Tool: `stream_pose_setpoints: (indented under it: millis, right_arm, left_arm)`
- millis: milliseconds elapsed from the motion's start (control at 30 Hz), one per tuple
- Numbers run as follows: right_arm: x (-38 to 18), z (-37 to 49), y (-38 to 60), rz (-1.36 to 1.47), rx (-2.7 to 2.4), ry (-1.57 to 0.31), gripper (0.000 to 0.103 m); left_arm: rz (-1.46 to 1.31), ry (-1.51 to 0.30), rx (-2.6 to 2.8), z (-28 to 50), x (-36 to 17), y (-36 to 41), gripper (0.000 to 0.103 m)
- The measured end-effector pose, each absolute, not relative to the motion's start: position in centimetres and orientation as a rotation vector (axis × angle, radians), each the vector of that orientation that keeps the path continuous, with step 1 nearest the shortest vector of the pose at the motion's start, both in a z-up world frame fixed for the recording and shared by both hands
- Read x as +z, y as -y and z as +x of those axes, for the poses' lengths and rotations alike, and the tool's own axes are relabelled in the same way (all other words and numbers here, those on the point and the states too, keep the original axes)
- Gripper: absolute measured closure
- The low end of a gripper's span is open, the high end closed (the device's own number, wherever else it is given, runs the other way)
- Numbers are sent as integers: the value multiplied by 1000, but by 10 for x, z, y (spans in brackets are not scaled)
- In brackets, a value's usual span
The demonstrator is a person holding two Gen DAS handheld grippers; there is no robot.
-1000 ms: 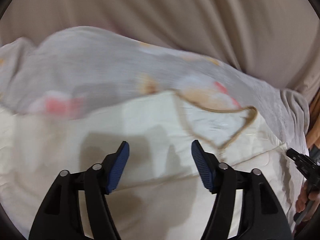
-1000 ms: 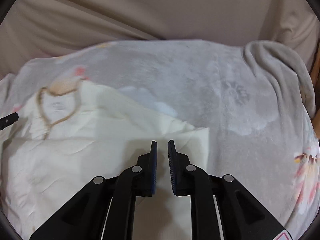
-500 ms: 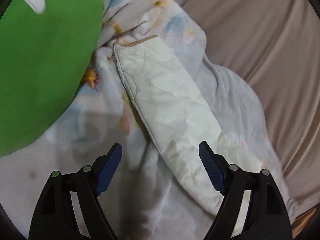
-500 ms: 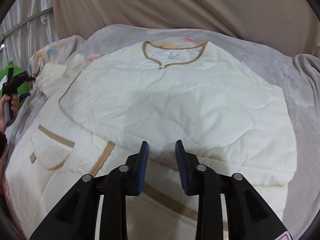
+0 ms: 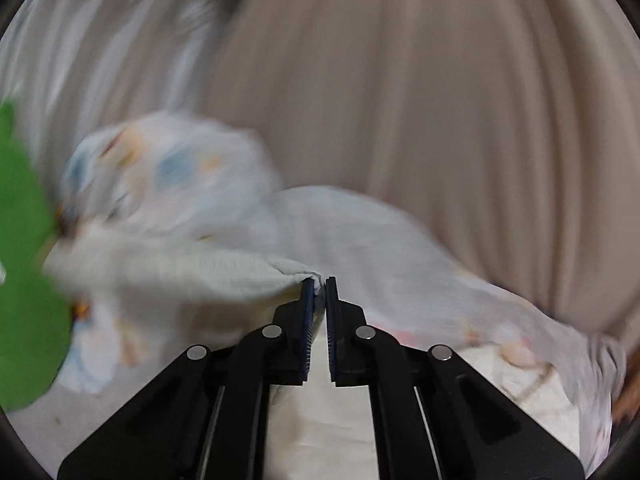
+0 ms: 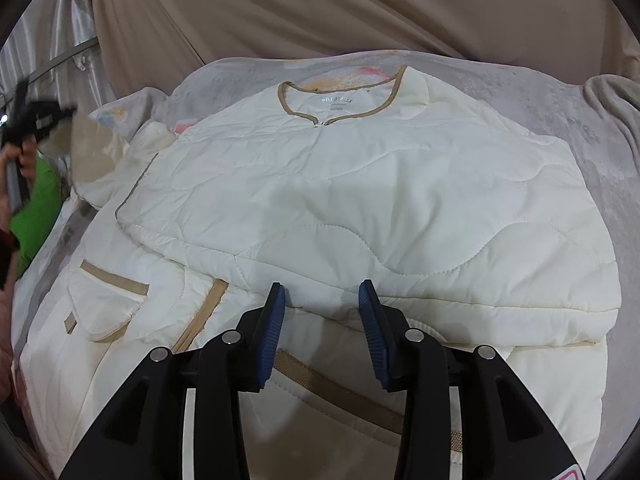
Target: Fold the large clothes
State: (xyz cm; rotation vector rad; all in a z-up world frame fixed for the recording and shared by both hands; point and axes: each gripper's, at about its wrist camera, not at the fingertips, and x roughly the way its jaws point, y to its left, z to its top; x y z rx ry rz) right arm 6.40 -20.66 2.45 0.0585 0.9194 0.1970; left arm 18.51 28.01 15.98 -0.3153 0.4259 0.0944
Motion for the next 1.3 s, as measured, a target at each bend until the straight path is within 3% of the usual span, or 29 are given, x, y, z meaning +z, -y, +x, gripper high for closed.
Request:
stream_pose_setpoints:
  millis: [167,267,433,567,667,767,1067,1167,1233,1300]
  right_arm:
    - [33,60,216,129,215,-890,65]
    - [45,52,229,186,198,-874,64]
    - [67,24,261,200,102,-846,61]
    - [75,1,289,171,31,-837,56]
    - [80,4,302,196,37,-837,54]
    - [89,26,312,238,58,-821,46]
    - [50,133,341,469,47,-938,45]
    - [43,146,325,484,103,-966,89]
    - [64,137,307,447,143,-896,92]
    - [97,115,292,400,207,-805,94]
  left_arm:
    - [-46,-410,-284,169,192,-95,98]
    - [103,-543,-515,158,151,20,95]
    - [223,-846,-659,138,40,101,89]
    - [153,-908,-652,119,16,75,60]
    - [51,-856,-594,110,30,24,50]
    - [-44,-816,-480,112,43,-29,38]
    - [-410,-870,-273,151,28,-161,35]
    - [-375,-856,-219,154,24,-161,39]
    - [-302,-855,-162,155,25,-161,51]
    - [-286,-855,-140,151,26,-168,54]
